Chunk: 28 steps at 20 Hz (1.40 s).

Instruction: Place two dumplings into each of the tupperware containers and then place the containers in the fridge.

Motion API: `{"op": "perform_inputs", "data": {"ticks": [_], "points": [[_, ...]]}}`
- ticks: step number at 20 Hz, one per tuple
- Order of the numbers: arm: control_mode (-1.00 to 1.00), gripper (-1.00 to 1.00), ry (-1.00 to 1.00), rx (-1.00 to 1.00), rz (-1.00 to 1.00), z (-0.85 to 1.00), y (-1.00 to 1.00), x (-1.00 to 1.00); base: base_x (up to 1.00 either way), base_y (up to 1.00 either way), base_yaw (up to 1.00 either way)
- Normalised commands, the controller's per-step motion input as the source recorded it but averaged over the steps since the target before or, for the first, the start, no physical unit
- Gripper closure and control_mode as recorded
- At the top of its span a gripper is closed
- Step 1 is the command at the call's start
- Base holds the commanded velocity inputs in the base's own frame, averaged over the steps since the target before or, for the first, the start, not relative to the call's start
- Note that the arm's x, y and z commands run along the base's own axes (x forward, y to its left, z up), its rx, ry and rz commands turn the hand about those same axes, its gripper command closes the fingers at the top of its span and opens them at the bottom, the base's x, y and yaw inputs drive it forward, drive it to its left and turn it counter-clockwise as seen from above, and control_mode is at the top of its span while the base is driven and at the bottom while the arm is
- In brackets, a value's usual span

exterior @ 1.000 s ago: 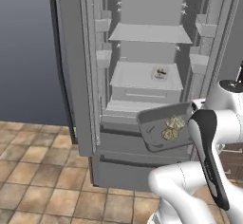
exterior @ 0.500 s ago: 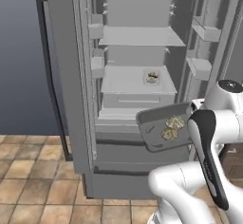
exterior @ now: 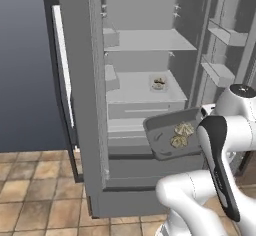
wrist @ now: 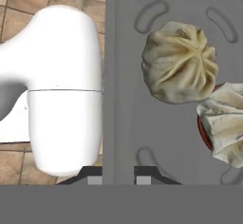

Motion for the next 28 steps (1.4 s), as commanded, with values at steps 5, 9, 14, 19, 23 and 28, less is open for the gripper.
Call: {"op": "perform_inputs", "data": {"ticks": [5, 9, 14, 19, 23, 28], "points": [[1.00, 1.00, 0.00, 0.00, 0.00, 0.00, 0.00, 0.00, 0.42, 0.31, -0.22], [1.00, 1.00, 0.00, 0.00, 0.00, 0.00, 0.00, 0.00, 0.44, 0.39, -0.22], [1.00, 1.00, 0.00, 0.00, 0.00, 0.00, 0.00, 0.00, 0.52, 0.23, -0.15], [1.00, 1.00, 0.00, 0.00, 0.00, 0.00, 0.00, 0.00, 0.53, 0.22, -0.07], [1.00, 1.00, 0.00, 0.00, 0.00, 0.00, 0.00, 0.00, 0.48, 0.40, -0.05], [1.00, 1.00, 0.00, 0.00, 0.00, 0.00, 0.00, 0.00, 0.47, 0.28, -0.05]]}}
